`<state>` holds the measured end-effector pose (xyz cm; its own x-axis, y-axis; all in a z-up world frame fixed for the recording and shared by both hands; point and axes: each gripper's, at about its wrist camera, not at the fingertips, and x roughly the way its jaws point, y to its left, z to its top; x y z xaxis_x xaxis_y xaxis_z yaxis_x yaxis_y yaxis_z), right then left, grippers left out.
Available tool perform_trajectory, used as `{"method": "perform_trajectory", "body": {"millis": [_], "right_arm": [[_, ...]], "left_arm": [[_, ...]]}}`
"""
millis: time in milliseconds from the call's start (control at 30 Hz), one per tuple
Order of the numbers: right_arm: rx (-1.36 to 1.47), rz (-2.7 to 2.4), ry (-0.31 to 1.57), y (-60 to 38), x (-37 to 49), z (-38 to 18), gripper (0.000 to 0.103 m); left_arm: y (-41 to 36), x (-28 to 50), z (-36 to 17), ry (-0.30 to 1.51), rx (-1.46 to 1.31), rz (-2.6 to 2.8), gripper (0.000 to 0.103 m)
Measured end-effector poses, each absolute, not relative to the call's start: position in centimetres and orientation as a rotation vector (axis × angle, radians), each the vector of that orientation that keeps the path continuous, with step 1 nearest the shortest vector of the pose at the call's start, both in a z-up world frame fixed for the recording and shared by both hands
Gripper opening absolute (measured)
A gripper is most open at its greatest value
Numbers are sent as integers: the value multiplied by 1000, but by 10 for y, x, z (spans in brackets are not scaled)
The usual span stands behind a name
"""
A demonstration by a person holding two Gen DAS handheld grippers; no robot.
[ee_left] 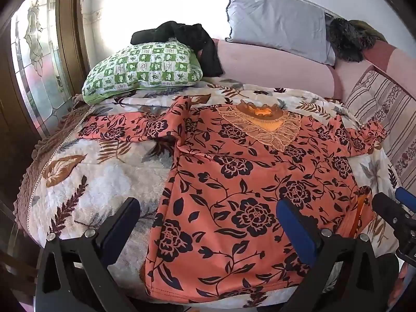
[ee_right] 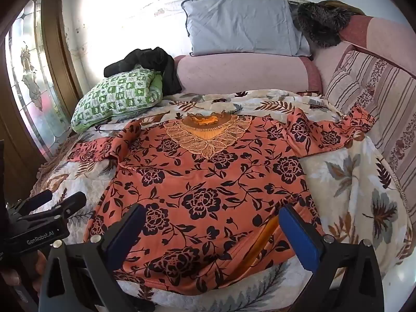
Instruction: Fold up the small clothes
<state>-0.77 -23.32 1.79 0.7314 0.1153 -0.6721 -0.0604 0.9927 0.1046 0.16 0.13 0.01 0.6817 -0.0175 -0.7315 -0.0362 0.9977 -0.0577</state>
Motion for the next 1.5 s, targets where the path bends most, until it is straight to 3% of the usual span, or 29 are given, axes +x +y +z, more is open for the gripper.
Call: {"method": "perform_trajectory", "body": {"millis": [233, 367, 1500], "right_arm": [[64, 93, 741, -231, -7, 16, 103], [66, 91, 738, -231, -5, 12, 103], [43, 89, 703, -225, -7, 26, 103]], "left_arm": [[66, 5, 2, 820, -169, -61, 103], [5, 0, -3, 803, -54, 48, 103], [4, 0, 1, 812, -58, -7, 103]]}}
